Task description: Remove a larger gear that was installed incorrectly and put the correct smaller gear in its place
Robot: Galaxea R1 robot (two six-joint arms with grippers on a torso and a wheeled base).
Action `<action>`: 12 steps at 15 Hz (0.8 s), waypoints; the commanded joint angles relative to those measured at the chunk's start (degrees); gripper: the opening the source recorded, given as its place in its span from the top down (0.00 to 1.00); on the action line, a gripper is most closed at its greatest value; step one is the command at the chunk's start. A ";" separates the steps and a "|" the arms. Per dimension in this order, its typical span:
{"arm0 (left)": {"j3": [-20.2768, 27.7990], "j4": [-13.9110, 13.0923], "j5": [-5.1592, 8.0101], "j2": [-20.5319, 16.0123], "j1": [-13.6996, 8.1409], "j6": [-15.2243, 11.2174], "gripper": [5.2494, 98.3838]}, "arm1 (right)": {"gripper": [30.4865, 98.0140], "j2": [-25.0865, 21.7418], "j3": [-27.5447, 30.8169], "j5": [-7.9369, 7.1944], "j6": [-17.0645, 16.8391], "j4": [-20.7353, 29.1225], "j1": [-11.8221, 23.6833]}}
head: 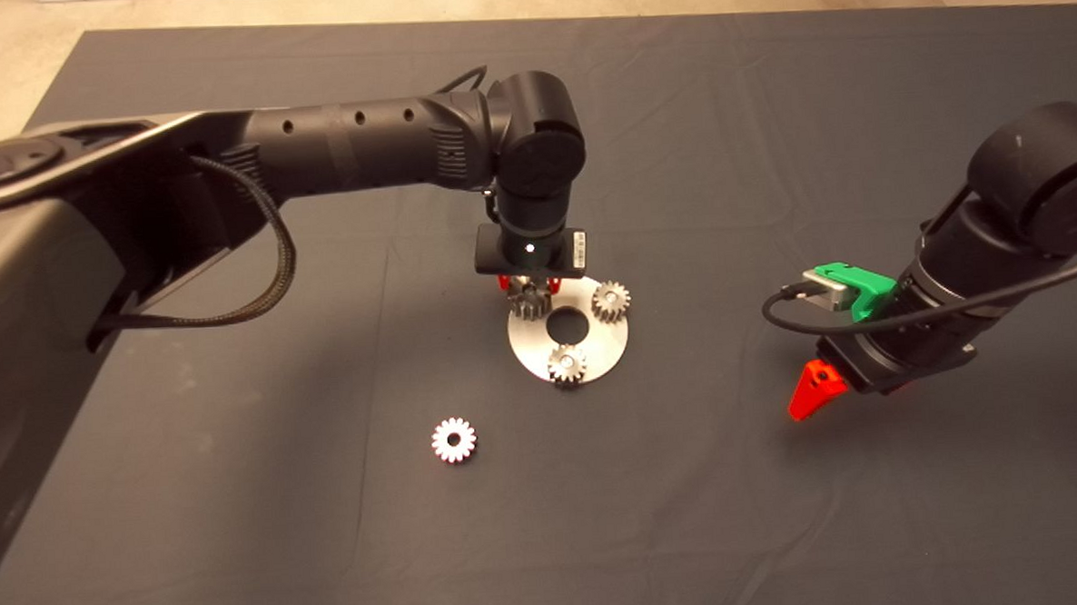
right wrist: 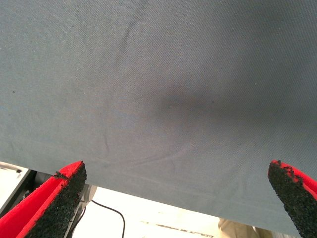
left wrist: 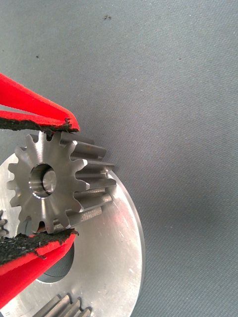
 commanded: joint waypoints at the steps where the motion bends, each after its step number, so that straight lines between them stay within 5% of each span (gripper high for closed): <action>1: -0.22 -9.64 8.05 0.11 -7.48 1.53 0.62 | 0.01 0.06 0.21 0.19 0.20 1.67 0.95; 3: -0.40 -13.18 8.05 0.11 -12.24 2.08 0.62 | 0.01 0.06 0.12 0.19 0.20 1.62 0.95; 6: -0.35 -14.40 8.05 0.02 -14.23 2.75 0.62 | 0.01 0.15 -0.14 0.19 0.20 1.58 0.95; 10: 1.24 -13.45 8.05 -2.37 -13.51 3.74 0.62 | 0.01 0.15 -0.23 0.19 0.20 1.58 0.95; 12: 3.73 -10.53 8.05 -7.22 -7.90 4.24 0.62 | 0.01 0.15 -0.19 0.19 0.20 1.58 0.95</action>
